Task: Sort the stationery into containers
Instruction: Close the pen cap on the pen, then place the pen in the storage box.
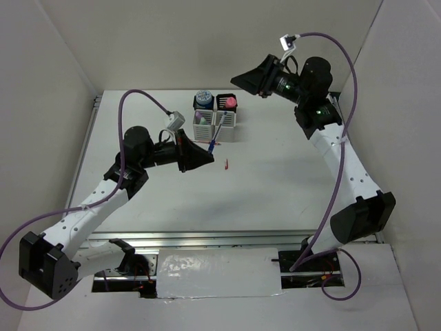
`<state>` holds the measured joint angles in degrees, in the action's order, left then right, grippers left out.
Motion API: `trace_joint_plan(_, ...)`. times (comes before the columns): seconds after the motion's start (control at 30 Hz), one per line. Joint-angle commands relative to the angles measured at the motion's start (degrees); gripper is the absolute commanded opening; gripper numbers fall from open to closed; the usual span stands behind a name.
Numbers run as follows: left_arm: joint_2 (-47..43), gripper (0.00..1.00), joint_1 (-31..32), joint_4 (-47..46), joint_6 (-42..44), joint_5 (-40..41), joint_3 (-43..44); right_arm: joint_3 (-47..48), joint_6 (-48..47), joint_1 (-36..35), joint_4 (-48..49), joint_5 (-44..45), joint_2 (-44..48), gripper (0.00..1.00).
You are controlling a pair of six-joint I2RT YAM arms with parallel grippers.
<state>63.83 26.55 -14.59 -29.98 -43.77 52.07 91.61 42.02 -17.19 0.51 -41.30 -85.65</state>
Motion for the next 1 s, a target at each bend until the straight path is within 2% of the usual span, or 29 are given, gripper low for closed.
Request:
trace_joint_plan(0.0,-1.1,0.0,0.5,-2.6,1.1,-1.8,-0.3,5.4,-0.8,1.8,1.2,1.2,-0.3,0.57)
trace_joint_plan(0.03,-1.0,0.0,0.7,-2.3,1.1,-2.2,-0.3,6.0,-1.2,2.3,1.2,1.1,-0.3,0.65)
trace_joint_plan(0.17,-0.4,0.0,0.6,-1.1,-0.1,-4.7,-0.4,10.7,-11.1,4.4,-4.5,-1.8,-0.1,0.67)
trace_joint_plan(0.23,0.0,0.0,0.5,-0.6,-2.2,-6.4,0.0,13.9,-28.9,3.1,-10.8,-4.0,1.2,0.7)
trace_joint_plan(0.27,0.8,0.0,0.5,0.2,-3.0,-6.8,0.8,14.2,-36.6,2.1,-18.2,-3.8,2.1,0.7)
trace_joint_plan(0.3,1.4,0.0,0.4,2.2,-5.0,-7.3,1.4,12.4,-53.1,0.7,-21.2,-1.3,3.6,0.72)
trace_joint_plan(0.33,3.1,0.0,0.2,3.4,-6.0,-8.5,2.8,10.0,-61.4,-2.4,-25.7,0.7,7.7,0.72)
trace_joint_plan(0.37,4.1,0.0,0.0,6.4,-7.7,-9.4,3.6,3.2,-69.5,-4.1,-27.0,2.7,10.2,0.73)
trace_joint_plan(0.4,5.2,0.0,-0.4,7.7,-8.5,-10.4,4.5,-1.2,-84.8,-5.8,-27.5,7.2,16.0,0.75)
trace_joint_plan(0.43,7.5,0.0,-0.5,8.9,-9.4,-11.5,5.3,-6.1,-91.7,-9.1,-26.2,9.6,19.2,0.76)
trace_joint_plan(0.47,8.4,0.0,-0.7,9.7,-11.6,-13.9,6.5,-15.7,-97.6,-10.4,-25.0,11.7,21.9,0.76)
trace_joint_plan(0.5,9.5,0.0,-1.2,10.1,-12.7,-15.0,7.0,-19.9,-107.7,-11.5,-23.3,14.8,27.1,0.77)
trace_joint_plan(0.57,11.0,0.0,-1.8,8.8,-17.0,-16.7,6.6,-28.5,-114.5,-13.9,-22.9,16.5,30.5,0.77)
trace_joint_plan(0.67,11.1,0.0,-2.6,7.1,-20.2,-15.6,5.8,-31.0,-119.6,-15.4,-26.5,16.2,32.6,0.78)
trace_joint_plan(0.77,12.5,0.0,-1.9,10.4,-19.5,-16.3,7.2,-32.4,-123.0,-17.4,-27.0,17.0,32.5,0.8)
trace_joint_plan(0.97,13.5,0.08,-0.6,17.6,-17.3,-17.5,7.8,-37.3,-134.6,-21.1,-22.1,19.5,30.2,0.81)
